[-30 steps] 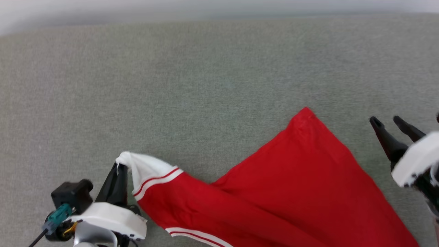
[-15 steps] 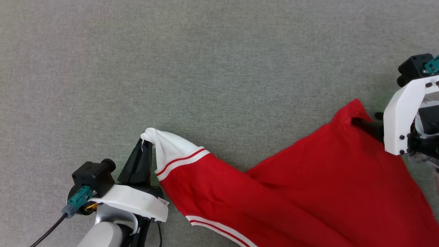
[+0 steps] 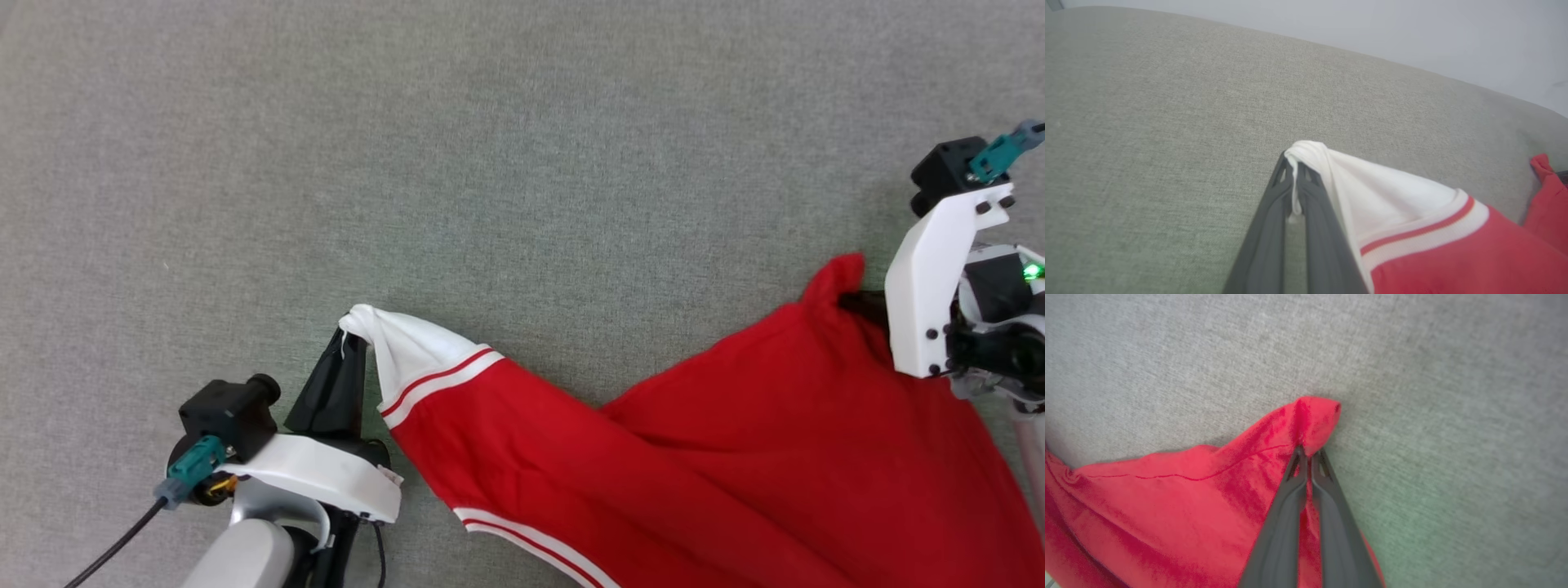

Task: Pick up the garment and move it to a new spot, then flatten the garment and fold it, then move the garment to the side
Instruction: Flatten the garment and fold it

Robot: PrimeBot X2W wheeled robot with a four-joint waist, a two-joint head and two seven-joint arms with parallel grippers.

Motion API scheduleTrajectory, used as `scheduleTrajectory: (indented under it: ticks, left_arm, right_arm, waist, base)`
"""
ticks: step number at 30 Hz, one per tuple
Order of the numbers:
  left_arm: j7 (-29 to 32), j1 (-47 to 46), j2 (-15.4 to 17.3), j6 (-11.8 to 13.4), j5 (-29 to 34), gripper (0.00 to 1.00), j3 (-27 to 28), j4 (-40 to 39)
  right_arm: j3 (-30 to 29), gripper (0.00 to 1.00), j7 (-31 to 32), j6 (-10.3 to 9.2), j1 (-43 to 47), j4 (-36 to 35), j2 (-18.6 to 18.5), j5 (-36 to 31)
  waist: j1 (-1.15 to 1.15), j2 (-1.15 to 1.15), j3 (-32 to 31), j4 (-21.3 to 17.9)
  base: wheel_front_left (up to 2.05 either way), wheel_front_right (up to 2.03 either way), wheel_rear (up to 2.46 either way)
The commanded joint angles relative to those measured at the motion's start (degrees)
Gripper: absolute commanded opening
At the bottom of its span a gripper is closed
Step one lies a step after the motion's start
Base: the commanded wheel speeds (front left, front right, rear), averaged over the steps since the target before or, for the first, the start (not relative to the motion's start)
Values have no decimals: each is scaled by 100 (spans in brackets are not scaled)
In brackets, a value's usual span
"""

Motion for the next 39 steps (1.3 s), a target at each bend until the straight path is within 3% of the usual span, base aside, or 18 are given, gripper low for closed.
scheduleTrajectory:
  ticks: [1, 11, 20, 26, 39]
  left_arm:
    - [-32, -71, 56, -10, 2, 0, 37, 15]
    - [187, -941, 467, -182, -17, 0, 366, 227]
    - [722, -2820, 553, -578, -114, 0, 454, 1469]
    - [919, -4377, 539, -922, -93, 0, 466, 2550]
    - [296, -7584, 793, -1164, 589, 0, 492, 3588]
  right_arm:
    - [158, 0, -90, 2, 156, 70, 50, 48]
    - [-45, 0, -1415, 0, -403, 196, -53, -152]
    - [-233, 0, -2336, 0, -1400, 891, -13, -383]
    - [-19, 0, -2949, 0, -2315, 1131, -97, -643]
    - [-213, 0, -4495, -1, -4615, 1524, 18, -1334]
  waist:
    - [-1, 0, -130, -36]
    - [-1, 0, -874, -376]
    - [-1, 0, -1195, -700]
    - [-1, 0, -921, -873]
    - [-1, 0, 384, -1140]
  base:
    - [0, 0, 0]
    - [0, 0, 0]
    - [0, 0, 0]
    - [0, 0, 0]
    - [0, 0, 0]
